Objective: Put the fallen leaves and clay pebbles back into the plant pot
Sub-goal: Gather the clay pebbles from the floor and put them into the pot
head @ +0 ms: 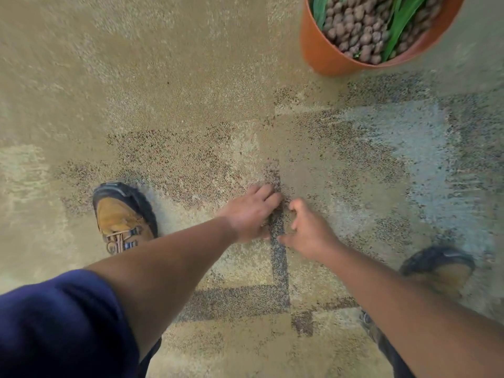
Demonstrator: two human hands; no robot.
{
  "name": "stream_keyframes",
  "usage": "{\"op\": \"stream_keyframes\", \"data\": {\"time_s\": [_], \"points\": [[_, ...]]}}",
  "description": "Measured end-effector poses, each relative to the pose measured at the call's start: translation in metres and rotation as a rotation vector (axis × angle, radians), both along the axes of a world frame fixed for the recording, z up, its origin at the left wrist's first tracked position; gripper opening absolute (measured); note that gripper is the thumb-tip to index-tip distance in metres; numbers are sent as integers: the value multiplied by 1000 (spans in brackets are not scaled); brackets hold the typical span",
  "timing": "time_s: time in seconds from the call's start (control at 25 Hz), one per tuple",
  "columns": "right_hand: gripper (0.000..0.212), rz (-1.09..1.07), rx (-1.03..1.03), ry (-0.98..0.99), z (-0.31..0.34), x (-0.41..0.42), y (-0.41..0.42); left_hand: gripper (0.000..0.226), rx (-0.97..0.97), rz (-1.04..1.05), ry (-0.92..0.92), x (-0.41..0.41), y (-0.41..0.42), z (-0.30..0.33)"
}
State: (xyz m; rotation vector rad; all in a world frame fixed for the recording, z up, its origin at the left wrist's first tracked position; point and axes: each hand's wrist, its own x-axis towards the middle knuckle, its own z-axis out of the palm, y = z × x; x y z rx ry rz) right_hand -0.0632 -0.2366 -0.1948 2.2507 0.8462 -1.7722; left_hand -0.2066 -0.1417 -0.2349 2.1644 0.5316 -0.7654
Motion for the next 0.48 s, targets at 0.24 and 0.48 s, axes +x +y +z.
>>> {"op": "stream_keyframes", "data": {"time_s": [0.24,0.48], "points": [[34,-426,7,-81,-25,-46,-4,26,36,74,-132,15,-8,4],[17,-645,-6,-119,-24,-43,8,15,27,182,-119,18,-12,1]]}}
